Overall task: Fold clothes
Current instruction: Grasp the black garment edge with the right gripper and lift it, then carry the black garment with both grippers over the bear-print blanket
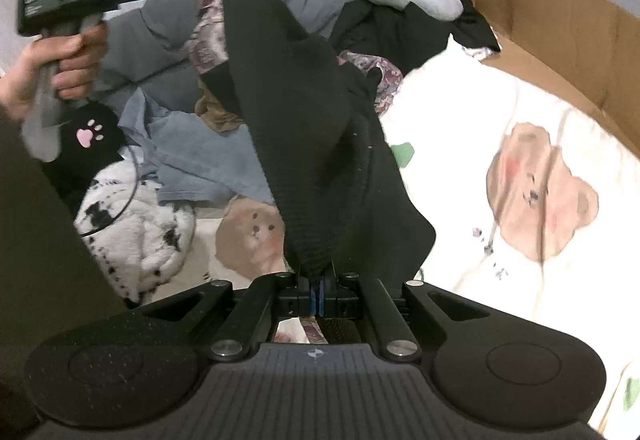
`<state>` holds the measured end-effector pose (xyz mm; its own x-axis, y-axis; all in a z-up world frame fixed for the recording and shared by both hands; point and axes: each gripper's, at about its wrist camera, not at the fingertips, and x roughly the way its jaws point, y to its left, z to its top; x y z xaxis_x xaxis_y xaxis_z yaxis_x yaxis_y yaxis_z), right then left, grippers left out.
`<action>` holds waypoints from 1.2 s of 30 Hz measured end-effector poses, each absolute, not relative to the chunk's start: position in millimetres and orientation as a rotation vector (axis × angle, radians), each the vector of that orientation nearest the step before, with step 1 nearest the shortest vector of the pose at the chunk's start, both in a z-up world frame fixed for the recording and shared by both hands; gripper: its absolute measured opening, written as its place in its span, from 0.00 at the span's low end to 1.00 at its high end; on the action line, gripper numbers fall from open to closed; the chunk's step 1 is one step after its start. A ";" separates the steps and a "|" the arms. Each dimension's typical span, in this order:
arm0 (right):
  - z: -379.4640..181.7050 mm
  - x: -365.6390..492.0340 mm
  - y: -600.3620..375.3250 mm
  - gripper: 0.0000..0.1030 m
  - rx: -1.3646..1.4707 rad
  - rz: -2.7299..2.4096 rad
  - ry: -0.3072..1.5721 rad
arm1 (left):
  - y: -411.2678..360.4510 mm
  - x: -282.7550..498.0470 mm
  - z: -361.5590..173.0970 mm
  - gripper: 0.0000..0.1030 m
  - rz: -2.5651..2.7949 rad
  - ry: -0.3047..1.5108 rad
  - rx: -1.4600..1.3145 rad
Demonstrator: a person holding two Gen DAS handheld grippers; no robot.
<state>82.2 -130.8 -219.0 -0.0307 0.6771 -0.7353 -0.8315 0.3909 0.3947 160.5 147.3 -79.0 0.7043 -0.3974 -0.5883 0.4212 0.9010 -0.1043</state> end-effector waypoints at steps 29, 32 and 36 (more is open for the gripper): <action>-301.6 105.4 -323.5 0.00 0.128 0.810 1.176 | -59.0 237.0 -215.9 0.11 -0.869 0.841 0.197; -312.6 112.8 -332.9 0.00 0.139 0.752 1.184 | -56.0 243.9 -217.2 0.21 -0.863 0.851 0.172; -331.3 121.1 -344.3 0.00 0.150 0.661 1.203 | -39.6 252.7 -210.5 0.26 -0.839 0.858 0.137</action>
